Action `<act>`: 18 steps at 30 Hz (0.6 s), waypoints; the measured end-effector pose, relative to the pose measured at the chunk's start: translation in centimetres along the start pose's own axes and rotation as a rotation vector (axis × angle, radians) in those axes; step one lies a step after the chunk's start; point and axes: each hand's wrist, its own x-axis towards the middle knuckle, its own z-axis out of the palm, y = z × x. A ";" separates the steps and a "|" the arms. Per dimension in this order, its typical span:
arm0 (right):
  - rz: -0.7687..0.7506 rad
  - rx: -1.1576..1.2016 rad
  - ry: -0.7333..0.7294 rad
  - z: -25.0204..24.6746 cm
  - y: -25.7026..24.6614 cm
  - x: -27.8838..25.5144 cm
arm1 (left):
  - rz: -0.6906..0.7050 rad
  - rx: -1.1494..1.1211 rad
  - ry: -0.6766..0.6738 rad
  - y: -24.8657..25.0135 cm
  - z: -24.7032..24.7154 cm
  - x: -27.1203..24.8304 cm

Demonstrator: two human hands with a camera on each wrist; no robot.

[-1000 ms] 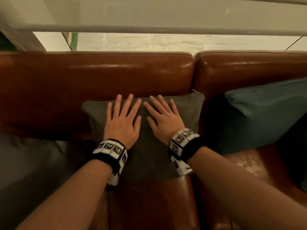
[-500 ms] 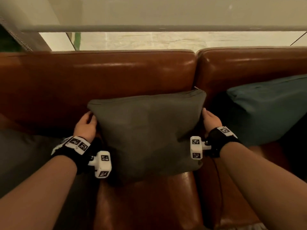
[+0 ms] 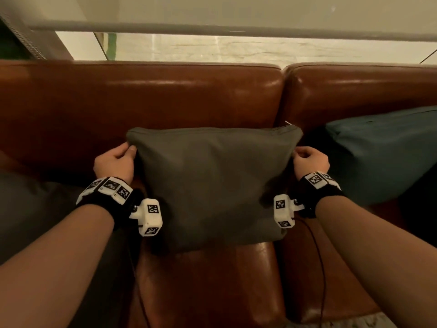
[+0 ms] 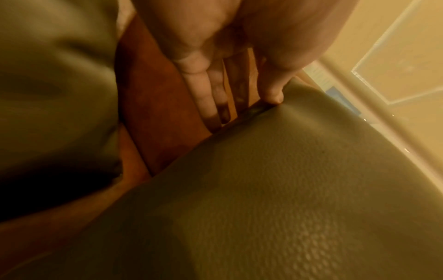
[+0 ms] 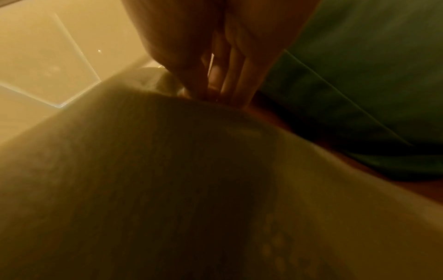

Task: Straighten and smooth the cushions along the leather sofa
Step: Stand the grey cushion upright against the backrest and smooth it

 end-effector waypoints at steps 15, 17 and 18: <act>0.318 0.235 -0.266 1.7 5.5 -2.3 | -0.154 -0.230 -0.101 -4.5 1.0 -3.8; 0.368 0.207 -0.255 1.9 5.5 -2.4 | -0.196 -0.249 -0.039 -5.0 1.6 -3.8; 0.378 0.201 -0.220 1.9 5.3 -2.2 | -0.212 -0.254 0.000 -4.9 1.6 -3.9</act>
